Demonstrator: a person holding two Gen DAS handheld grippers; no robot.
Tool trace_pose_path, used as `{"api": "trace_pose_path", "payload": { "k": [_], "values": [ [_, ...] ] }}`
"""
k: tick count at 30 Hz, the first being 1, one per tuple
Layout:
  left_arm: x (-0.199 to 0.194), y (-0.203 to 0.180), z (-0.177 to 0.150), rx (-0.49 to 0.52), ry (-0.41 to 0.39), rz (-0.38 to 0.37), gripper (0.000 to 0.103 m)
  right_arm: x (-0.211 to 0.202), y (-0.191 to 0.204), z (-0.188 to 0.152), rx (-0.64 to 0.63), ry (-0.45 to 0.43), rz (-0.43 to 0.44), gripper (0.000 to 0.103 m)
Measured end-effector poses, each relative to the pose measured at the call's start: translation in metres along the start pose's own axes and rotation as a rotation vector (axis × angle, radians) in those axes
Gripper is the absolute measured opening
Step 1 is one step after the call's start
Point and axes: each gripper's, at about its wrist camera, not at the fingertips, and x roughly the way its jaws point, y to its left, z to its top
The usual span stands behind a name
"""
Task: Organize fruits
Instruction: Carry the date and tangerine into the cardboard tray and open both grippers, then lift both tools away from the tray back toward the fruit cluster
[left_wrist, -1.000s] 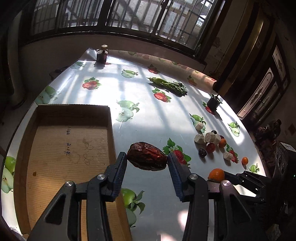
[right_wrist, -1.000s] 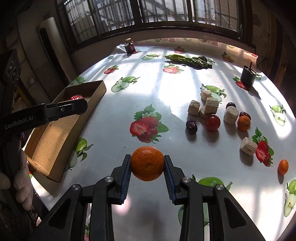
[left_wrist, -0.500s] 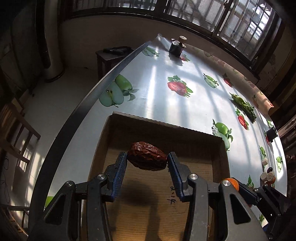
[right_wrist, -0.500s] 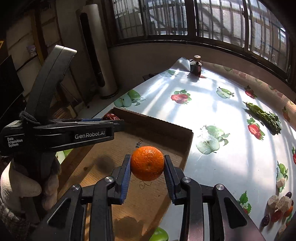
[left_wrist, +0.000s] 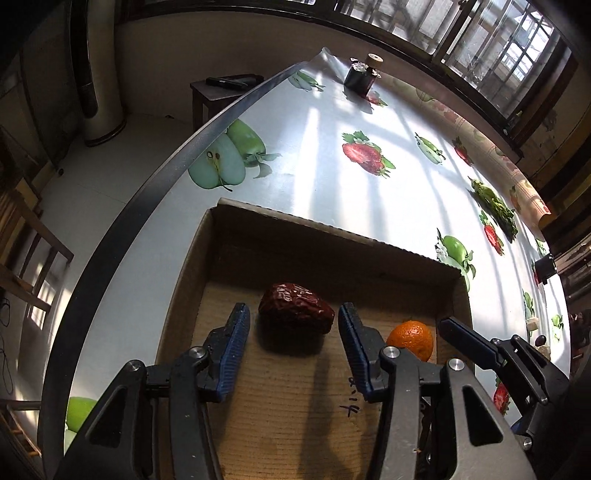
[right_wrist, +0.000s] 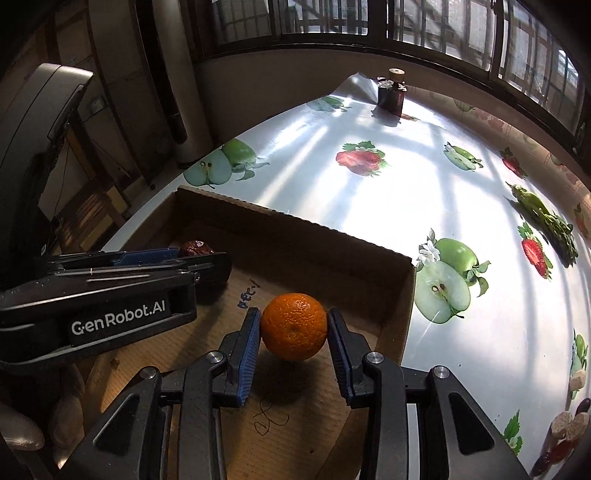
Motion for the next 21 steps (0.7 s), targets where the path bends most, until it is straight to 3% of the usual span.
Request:
{"api": "trace_pose_path", "payload": {
  "k": [3, 7, 11, 16, 21],
  "values": [
    [-0.011, 0.003, -0.002, -0.022, -0.008, 0.008, 0.051, -0.014, -0.002, 0.000, 0.004, -0.052, -0.010, 0.069],
    [-0.043, -0.005, -0.012, -0.027, -0.066, 0.017, 0.053, -0.044, -0.010, -0.009, 0.015, -0.100, -0.016, 0.069],
    [-0.088, -0.026, -0.030, -0.009, -0.137, -0.038, 0.057, -0.081, -0.027, -0.032, 0.027, -0.139, -0.018, 0.069],
    [-0.151, -0.078, -0.060, 0.107, -0.245, -0.108, 0.063, -0.141, -0.066, -0.066, 0.080, -0.188, -0.046, 0.069],
    [-0.216, -0.131, -0.089, 0.224, -0.365, -0.191, 0.070, -0.221, -0.124, -0.103, 0.156, -0.270, -0.161, 0.069]
  ]
}}
